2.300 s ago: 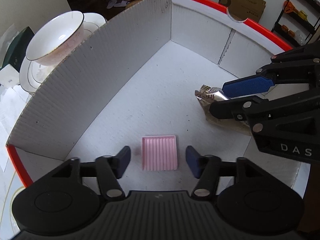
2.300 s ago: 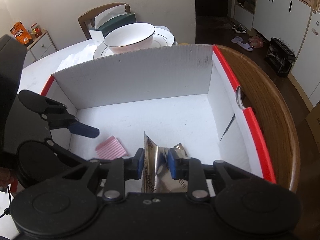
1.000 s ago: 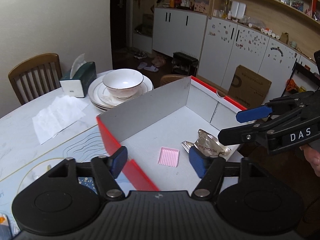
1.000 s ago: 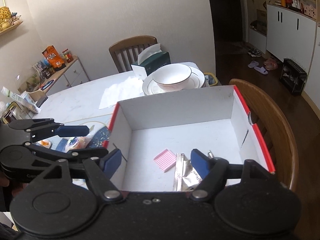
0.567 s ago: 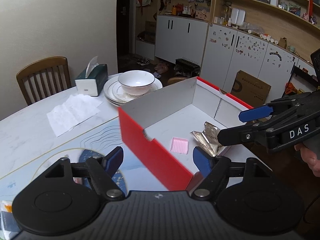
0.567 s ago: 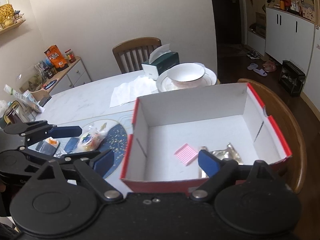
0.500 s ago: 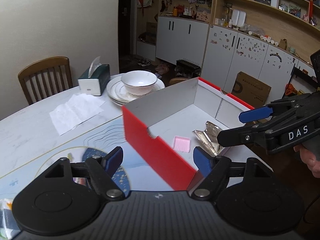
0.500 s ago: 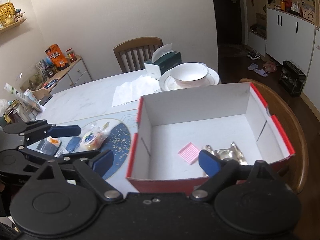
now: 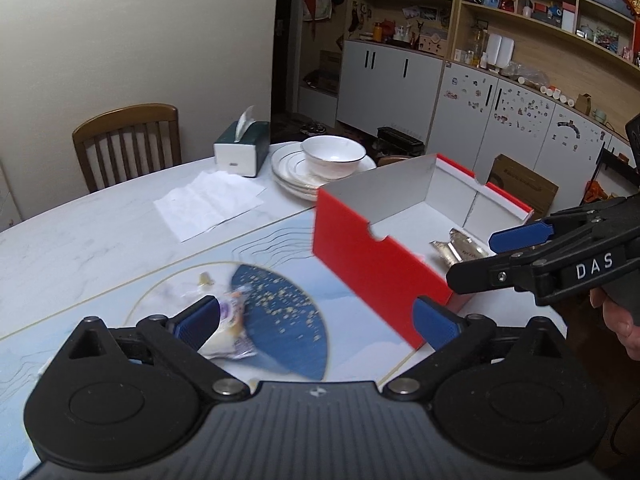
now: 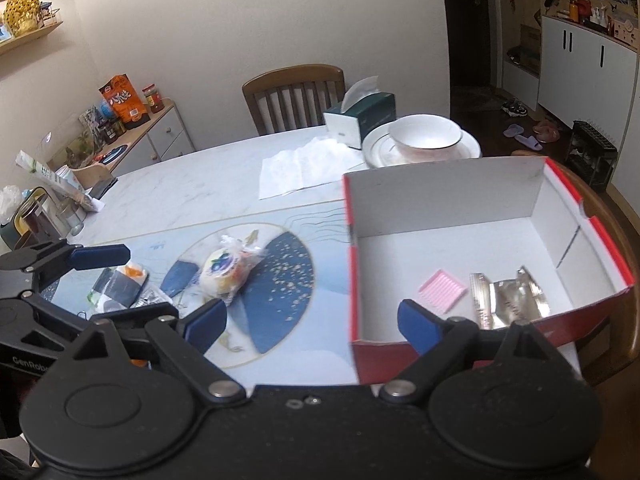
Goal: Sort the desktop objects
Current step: 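Move both open tools back from the box toward the items on the table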
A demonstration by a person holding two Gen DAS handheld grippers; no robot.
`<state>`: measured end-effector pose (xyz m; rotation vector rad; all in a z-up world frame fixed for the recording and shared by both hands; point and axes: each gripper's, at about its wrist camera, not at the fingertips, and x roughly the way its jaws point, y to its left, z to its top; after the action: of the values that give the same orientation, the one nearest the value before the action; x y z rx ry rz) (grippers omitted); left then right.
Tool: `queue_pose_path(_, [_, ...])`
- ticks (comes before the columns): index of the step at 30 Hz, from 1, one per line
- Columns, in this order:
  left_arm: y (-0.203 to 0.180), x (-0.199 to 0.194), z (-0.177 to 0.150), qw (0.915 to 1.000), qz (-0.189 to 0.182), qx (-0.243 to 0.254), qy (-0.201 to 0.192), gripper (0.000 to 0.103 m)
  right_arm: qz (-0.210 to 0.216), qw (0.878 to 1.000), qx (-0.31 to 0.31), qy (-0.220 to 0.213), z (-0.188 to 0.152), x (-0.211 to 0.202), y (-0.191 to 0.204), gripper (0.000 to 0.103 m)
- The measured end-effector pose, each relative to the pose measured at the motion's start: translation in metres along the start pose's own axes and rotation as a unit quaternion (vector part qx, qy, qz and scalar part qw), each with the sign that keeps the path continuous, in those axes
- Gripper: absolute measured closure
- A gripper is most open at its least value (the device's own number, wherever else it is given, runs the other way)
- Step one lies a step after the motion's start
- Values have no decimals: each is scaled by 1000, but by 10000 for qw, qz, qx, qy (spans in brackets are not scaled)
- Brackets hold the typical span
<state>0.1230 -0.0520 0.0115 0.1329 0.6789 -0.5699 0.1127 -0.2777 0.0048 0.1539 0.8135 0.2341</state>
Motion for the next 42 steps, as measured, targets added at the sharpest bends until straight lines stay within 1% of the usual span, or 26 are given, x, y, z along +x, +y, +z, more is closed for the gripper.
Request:
queue_pose_path(5, [22, -12, -16, 9999, 124, -1, -44, 0, 1, 10000, -15, 47, -3, 10, 22, 11])
queue_pose_path(7, [31, -15, -21, 9998, 191, -8, -11, 0, 2, 10000, -24, 71, -4, 15, 29, 11])
queue_pose_path(10, [46, -20, -30, 9998, 195, -92, 54, 0, -23, 9999, -42, 112, -5, 23, 42, 11])
queue_pose_path(13, [59, -27, -39, 9994, 300, -133, -58, 0, -17, 9999, -72, 145, -6, 30, 52, 11])
queue_pose_path(15, [69, -30, -44, 9993, 331, -194, -45, 0, -14, 9998, -111, 154, -6, 33, 60, 11])
queue_pose_path(20, [95, -37, -54, 9979, 517, -390, -7, 0, -28, 9997, -170, 178, -6, 43, 75, 11])
queue_pose_path(22, [104, -41, -58, 9972, 615, -425, -38, 0, -54, 9996, -184, 186, -5, 47, 80, 11])
queue_pose_path(26, [118, -43, -68, 9958, 790, -452, 37, 0, -84, 9995, -203, 219, -3, 57, 87, 11])
queue_pose_path(31, [138, -44, -86, 9925, 1034, -633, 141, 0, -89, 9992, -269, 269, -1, 70, 98, 11])
queue_pose_path(35, [154, -43, -99, 9897, 1088, -898, 251, 0, -97, 9992, -276, 284, 1, 81, 104, 11])
queue_pose_path(37, [160, -42, -106, 9874, 1186, -998, 306, 0, -95, 9991, -286, 295, 2, 86, 108, 11])
queue_pose_path(42, [171, -38, -119, 9830, 1404, -1100, 428, 0, -102, 9986, -371, 350, 4, 100, 116, 11])
